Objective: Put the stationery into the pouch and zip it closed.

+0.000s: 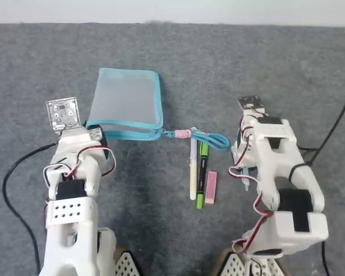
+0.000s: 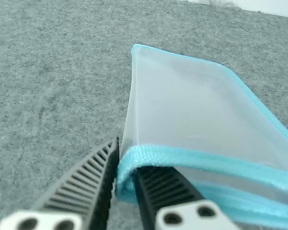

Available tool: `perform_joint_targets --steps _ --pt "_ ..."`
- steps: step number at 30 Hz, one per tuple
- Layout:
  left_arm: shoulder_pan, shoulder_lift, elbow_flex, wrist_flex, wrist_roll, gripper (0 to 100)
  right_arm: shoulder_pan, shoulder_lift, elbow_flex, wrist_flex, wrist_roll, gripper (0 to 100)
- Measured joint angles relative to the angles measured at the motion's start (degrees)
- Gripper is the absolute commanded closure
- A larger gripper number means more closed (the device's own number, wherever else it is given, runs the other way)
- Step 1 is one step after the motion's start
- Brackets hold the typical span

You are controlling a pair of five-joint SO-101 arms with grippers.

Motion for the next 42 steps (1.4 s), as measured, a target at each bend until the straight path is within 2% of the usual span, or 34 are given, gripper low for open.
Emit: perform_joint_targets --steps 9,13,17,19,22,30,37,42 --pt "7.21 0.00 1.41 -0.09 0.00 99 -0.79 -23.82 0.00 13.54 5.98 99.1" --pt "10.20 0.00 1.41 -0.09 0.00 99 -7.12 -36.22 0.00 21.10 11.25 99.1" --pt "13.89 0.00 1.41 -0.09 0.00 99 -18.11 -44.22 0.00 26.29 14.95 99.1" --pt "15.74 0.00 1.41 -0.09 0.00 99 -22.95 -44.84 0.00 27.16 15.30 99.1" --pt "17.05 0.00 1.41 -0.09 0.00 99 -26.20 -44.04 0.00 27.25 15.38 99.1" --pt "17.41 0.00 1.41 -0.09 0.00 99 -26.64 -32.79 0.00 24.18 15.38 99.1" --pt "17.41 0.00 1.41 -0.09 0.00 99 -29.27 -31.91 -2.46 23.74 15.74 99.2" --pt "17.76 0.00 1.41 -0.09 0.00 99 -29.45 -28.22 -9.76 24.62 10.99 99.2"
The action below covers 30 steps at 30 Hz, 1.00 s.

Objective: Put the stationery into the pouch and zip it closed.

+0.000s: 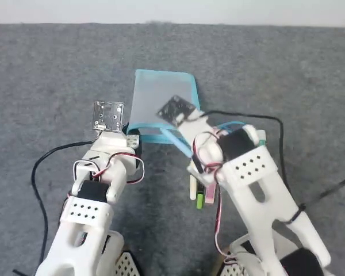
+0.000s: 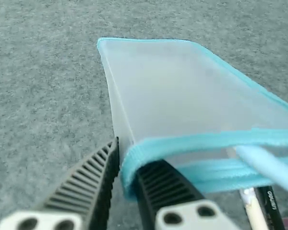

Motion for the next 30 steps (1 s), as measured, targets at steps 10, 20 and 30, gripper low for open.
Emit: perform_joint_targets --steps 10,20,30 --pt "3.52 0.00 0.00 0.00 -1.76 99 2.81 33.14 -32.88 8.09 -12.22 99.1" --pt "3.16 0.09 0.00 0.00 -1.49 99 4.04 52.13 -64.18 13.19 -19.78 81.6" --pt "-0.09 0.09 0.00 -2.11 -1.76 99 3.87 52.31 -65.49 13.19 -19.60 72.0"
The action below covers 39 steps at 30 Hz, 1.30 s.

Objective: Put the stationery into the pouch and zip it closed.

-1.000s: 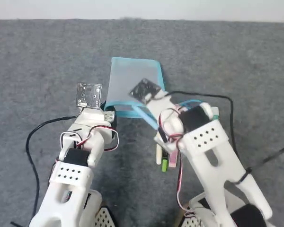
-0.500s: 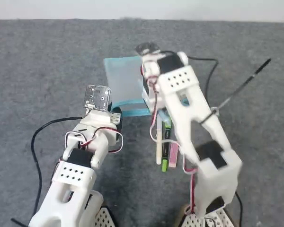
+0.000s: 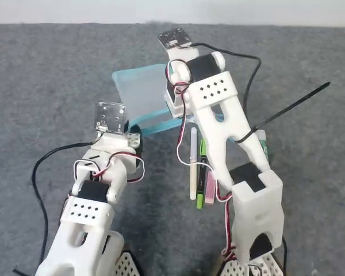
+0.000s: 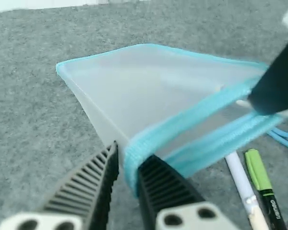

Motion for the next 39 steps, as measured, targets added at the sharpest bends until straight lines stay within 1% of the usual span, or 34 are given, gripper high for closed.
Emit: perform_joint_targets --steps 3,7,13,18,20,22,25,27,29,32,33,34,35,39 --pt "-0.09 0.00 0.00 -0.18 0.00 99 0.00 -1.58 0.00 0.00 0.88 72.0" --pt "-0.88 -0.09 0.00 -0.18 0.00 99 0.09 -8.18 0.79 0.00 2.11 72.1" --pt "-0.88 -0.09 0.00 -0.18 -0.44 99 0.53 -18.64 11.87 0.00 5.71 72.1" --pt "-0.88 -0.09 0.00 -0.18 -0.44 99 0.70 -26.73 18.02 0.00 6.77 72.1" --pt "-2.37 -0.09 0.00 -0.18 0.53 99 0.70 -28.04 22.15 0.00 6.95 72.1" --pt "-5.36 -0.09 0.00 -0.18 2.99 99 0.70 -28.57 28.13 -0.97 7.21 72.1" --pt "-11.69 -0.09 0.00 -0.18 6.95 99 0.70 -29.19 38.51 -7.65 7.30 72.1" --pt "-13.63 -0.09 0.00 -0.18 7.74 99 0.70 -29.19 44.48 -12.84 7.30 72.1" --pt "-10.90 -0.09 0.00 -0.09 6.15 99 0.70 -29.19 48.70 -17.23 7.30 72.1" --pt "-1.58 -0.09 0.00 -0.09 -0.09 99 1.32 -29.19 51.25 -19.52 7.56 72.1" --pt "0.35 -0.09 0.00 -0.09 -0.62 99 2.29 -29.19 51.60 -19.52 7.65 72.1" --pt "0.09 -0.09 0.00 -0.09 0.09 99 3.69 -29.36 51.78 -19.52 7.91 72.1" --pt "-1.76 -0.09 0.00 -0.09 1.41 99 5.45 -29.45 52.04 -19.52 8.44 72.1" --pt "-13.45 -0.09 -1.05 0.18 6.59 99 14.33 -29.80 55.03 -19.25 11.34 72.1"
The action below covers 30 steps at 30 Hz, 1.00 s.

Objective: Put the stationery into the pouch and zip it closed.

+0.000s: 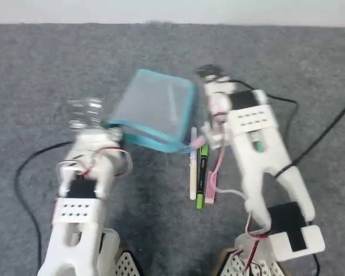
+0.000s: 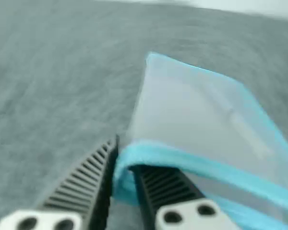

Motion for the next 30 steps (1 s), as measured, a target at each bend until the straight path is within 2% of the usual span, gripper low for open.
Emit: perform_joint_targets --steps 6,12,21,23,28,30 --pt "5.80 0.09 -0.09 0.44 -2.81 99 6.77 0.00 6.15 -3.34 1.93 72.1" --pt "2.73 0.09 -0.09 0.44 -2.81 99 12.22 0.79 11.43 -9.76 7.30 73.1" --pt "2.29 0.09 -0.09 0.44 -2.81 99 17.05 13.19 11.78 -15.30 8.44 77.8" --pt "2.29 0.09 -0.09 0.44 -2.81 99 17.23 14.59 11.69 -16.26 8.44 81.8" --pt "2.29 0.09 -0.09 0.44 -2.81 99 17.67 14.95 11.16 -16.88 8.35 99.5" --pt "2.29 0.09 -0.09 0.44 -2.81 99 17.67 15.03 10.90 -17.05 8.35 98.7"
